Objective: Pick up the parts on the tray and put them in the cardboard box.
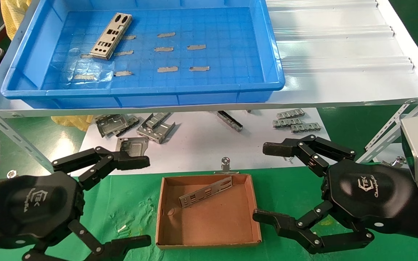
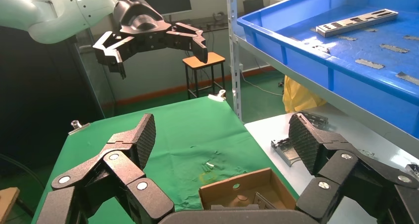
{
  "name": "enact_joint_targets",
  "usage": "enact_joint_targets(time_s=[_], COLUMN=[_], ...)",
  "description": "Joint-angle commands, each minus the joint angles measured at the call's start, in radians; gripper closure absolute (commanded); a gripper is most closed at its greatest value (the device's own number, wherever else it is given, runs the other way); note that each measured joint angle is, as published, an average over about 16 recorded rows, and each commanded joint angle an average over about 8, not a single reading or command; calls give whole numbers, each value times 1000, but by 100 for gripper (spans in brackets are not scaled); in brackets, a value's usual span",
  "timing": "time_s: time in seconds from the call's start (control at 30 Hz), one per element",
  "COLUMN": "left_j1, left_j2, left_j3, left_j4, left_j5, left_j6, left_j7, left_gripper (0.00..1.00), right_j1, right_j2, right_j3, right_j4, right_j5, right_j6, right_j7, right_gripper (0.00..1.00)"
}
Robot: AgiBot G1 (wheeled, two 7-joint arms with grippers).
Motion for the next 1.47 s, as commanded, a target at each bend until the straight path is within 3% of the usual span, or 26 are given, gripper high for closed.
enact_joint_targets(time_s=[0.03, 1.47], left_j1=[0, 0], left_j2=[0, 0], left_j3=[0, 0], left_j4=[0, 0], left_j5=[0, 0], left_j6=[0, 0], left_j7=[0, 0], left_gripper=[0, 0], right_j1=[0, 0], right_j2=[0, 0], right_j3=[0, 0], right_j4=[0, 0], right_j5=[0, 0], right_j6=[0, 0], right_j7=[0, 0], right_gripper=[0, 0])
